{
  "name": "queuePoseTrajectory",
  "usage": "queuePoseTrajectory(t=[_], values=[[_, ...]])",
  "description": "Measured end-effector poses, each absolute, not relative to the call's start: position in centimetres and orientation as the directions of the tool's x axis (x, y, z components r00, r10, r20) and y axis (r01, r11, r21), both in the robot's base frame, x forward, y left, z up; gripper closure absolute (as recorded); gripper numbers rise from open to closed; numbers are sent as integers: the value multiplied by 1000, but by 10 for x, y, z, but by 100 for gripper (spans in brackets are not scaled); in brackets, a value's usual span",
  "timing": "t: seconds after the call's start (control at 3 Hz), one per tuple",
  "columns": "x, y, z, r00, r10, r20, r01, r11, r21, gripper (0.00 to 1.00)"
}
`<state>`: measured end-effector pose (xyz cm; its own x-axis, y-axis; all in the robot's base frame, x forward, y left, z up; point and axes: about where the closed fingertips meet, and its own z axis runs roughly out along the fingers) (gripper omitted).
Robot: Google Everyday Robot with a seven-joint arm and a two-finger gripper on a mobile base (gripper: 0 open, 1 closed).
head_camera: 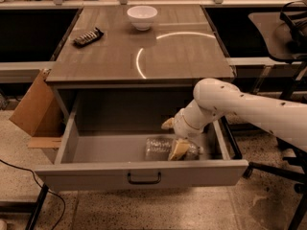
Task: Pick water bottle from top drawer and place on counter
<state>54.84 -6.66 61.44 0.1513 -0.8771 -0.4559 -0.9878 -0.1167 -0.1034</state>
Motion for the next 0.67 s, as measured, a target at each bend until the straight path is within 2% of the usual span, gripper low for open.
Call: queuePoseTrajectory(t=[0.67], values=[[545,-67,611,151,-876,-458,-988,-118,-100,73]])
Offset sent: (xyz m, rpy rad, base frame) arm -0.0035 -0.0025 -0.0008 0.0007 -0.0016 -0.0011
